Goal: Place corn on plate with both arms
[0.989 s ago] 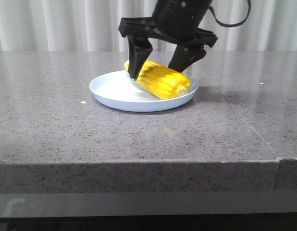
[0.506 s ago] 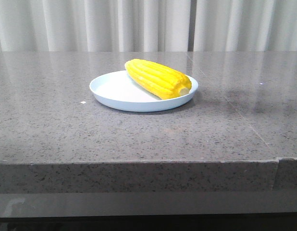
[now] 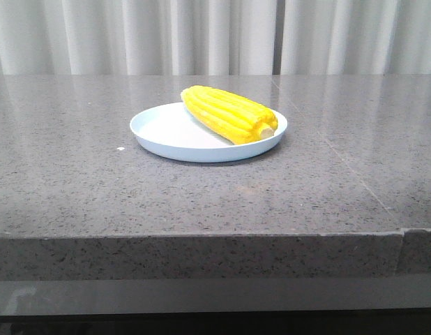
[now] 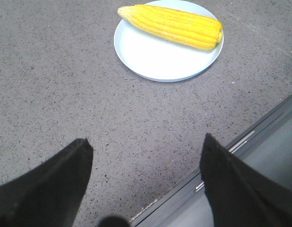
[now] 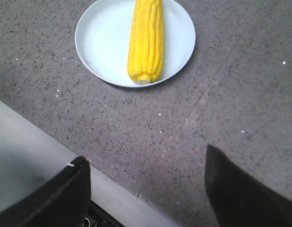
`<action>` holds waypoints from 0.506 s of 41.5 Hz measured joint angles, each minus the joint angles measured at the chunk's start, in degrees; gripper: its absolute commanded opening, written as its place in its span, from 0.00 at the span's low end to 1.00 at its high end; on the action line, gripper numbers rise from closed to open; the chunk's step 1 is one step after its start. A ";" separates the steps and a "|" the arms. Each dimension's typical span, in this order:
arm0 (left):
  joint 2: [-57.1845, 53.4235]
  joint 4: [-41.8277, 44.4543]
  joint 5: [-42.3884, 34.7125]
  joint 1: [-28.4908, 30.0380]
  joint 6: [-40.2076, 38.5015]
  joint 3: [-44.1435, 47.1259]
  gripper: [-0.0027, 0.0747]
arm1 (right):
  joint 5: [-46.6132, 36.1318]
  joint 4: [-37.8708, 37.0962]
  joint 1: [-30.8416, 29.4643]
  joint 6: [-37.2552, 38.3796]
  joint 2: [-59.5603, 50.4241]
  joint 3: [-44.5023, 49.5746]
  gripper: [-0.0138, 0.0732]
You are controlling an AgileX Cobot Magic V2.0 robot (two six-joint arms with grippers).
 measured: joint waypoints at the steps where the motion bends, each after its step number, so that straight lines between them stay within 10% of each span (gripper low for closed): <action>1: 0.00 0.00 0.00 0.00 0.00 0.00 0.65 | 0.10 -0.03 0.00 0.12 -1.09 0.99 0.77; 15: 0.00 0.00 -0.41 0.00 0.00 0.00 0.65 | 0.24 -0.15 0.00 0.48 -13.23 8.62 0.76; 21: 0.00 0.00 -1.96 0.00 0.00 0.00 0.65 | 0.11 -0.15 0.00 0.48 -14.09 9.19 0.58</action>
